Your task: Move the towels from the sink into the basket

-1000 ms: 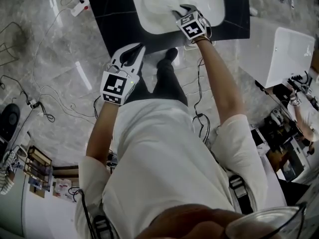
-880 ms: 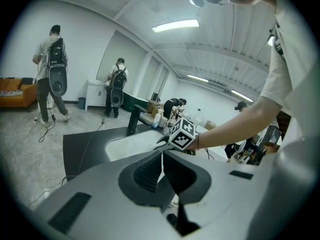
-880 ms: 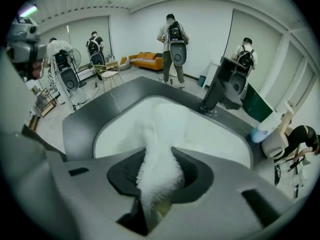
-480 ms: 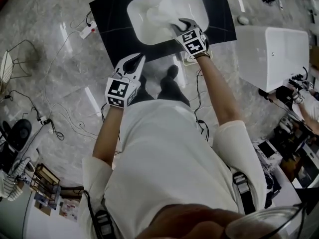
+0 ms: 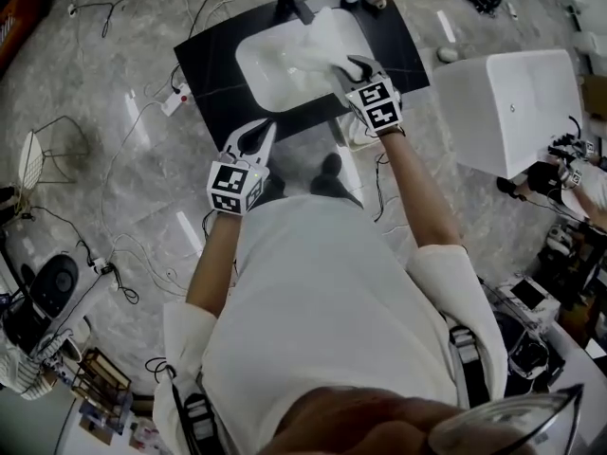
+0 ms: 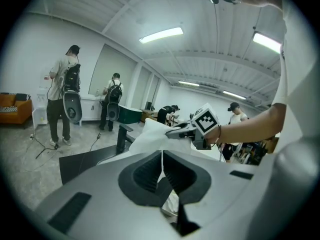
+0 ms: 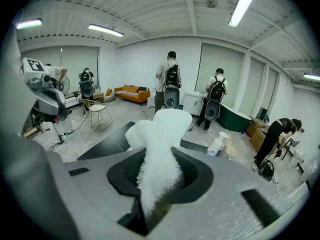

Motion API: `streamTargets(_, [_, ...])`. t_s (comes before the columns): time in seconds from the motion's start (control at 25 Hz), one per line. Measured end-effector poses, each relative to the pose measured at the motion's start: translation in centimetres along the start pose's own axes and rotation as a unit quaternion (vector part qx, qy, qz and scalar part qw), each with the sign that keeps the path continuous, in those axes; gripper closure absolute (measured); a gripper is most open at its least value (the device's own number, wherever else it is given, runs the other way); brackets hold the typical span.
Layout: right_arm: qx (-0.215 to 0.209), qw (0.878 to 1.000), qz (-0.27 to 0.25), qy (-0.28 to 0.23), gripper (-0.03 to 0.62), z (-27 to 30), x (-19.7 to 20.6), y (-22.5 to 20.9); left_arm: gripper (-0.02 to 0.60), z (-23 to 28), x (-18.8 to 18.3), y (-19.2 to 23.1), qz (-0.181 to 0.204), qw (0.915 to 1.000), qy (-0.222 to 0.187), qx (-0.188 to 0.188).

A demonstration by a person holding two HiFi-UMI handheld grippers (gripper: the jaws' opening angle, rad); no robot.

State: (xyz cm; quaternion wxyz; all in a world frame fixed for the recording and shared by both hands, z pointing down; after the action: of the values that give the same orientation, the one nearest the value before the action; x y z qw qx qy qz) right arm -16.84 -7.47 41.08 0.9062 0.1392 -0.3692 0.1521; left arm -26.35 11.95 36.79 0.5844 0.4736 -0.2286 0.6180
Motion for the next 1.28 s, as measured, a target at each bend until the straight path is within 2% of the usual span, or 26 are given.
streamTargets(0.4, [0.038, 0.994, 0.050, -0.085, 0.490, -11.5, -3.0, -2.6, 0.571, 0.4, -3.8, -3.1, 0.027, 0.9992, -0.013, 0.025])
streamTargets(0.76, [0.087, 0.979, 0.094, -0.158, 0.490, -22.1, -2.6, -4.2, 0.571, 1.0, -6.7, -6.2, 0.052, 0.9973, -0.032, 0.041])
streamTargets(0.96, [0.116, 0.974, 0.104, -0.167, 0.490, -26.1, -0.7, -5.0, 0.571, 1.6, -7.1, -8.0, 0.061, 0.9963, -0.031, 0.052])
streamTargets(1.28, [0.146, 0.967, 0.130, -0.162, 0.488, -28.8, 2.4, -5.4, 0.571, 2.6, -6.6, -10.2, 0.070, 0.9941, -0.017, 0.080])
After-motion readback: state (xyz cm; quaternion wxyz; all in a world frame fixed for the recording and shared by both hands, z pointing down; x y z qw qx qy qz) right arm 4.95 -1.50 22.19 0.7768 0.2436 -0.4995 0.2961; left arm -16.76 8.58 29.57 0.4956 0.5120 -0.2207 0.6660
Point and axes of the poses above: the fingertips, and each gripper's own axes: z forward along the fingers, y to its left, x out of its underside, the point moved 2 cm from there along -z, backward along the fingers, and after that the axes turned 5 degrees about y, right-handed, at the moved point
